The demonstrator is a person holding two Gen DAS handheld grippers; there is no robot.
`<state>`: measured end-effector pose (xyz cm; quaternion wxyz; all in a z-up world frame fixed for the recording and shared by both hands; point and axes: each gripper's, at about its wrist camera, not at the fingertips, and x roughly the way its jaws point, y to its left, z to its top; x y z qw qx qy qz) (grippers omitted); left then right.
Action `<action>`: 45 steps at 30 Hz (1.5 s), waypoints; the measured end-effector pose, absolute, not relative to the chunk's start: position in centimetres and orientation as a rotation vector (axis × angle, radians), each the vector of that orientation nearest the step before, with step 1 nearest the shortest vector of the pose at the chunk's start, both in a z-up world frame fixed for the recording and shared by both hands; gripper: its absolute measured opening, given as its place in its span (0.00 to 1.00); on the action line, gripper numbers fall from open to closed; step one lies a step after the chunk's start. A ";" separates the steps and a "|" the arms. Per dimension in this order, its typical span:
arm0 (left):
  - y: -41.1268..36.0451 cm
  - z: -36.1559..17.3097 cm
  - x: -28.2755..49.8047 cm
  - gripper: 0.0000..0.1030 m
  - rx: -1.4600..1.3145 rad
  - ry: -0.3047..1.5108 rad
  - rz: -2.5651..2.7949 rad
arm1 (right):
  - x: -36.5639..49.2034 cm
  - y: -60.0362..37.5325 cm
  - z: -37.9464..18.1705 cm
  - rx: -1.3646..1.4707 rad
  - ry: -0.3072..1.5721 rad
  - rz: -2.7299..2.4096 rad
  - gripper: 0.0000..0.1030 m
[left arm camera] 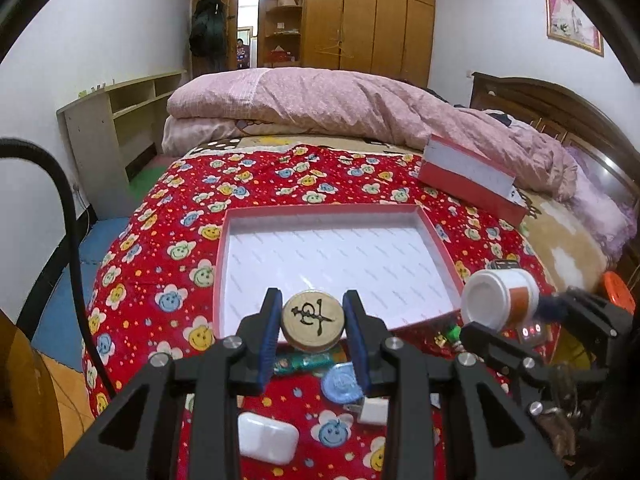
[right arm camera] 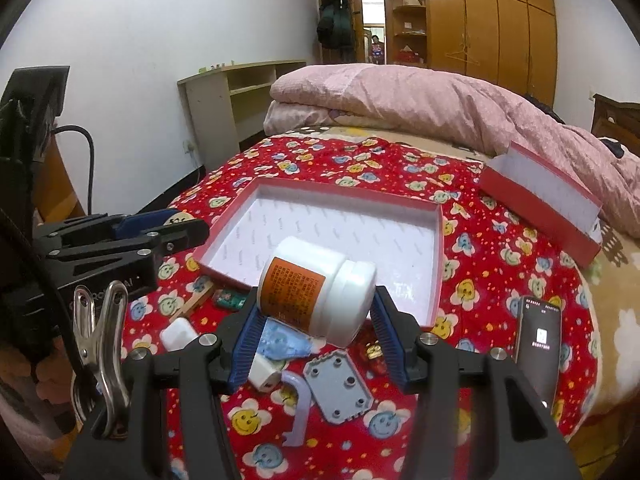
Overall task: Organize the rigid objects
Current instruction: 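Carry the pill bottle with the right tool while the left tool carries the chess piece over the tray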
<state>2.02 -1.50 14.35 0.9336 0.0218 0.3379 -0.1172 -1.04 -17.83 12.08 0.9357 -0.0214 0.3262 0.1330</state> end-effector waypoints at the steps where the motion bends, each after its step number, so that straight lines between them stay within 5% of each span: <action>1: -1.6 14.4 2.3 0.32 0.045 0.694 -0.240 | -0.7 -17.9 12.1 -0.045 0.669 0.267 0.52; 45: -5.9 7.5 16.4 0.32 0.121 0.945 -0.174 | 14.3 -22.1 6.4 0.082 0.900 0.189 0.52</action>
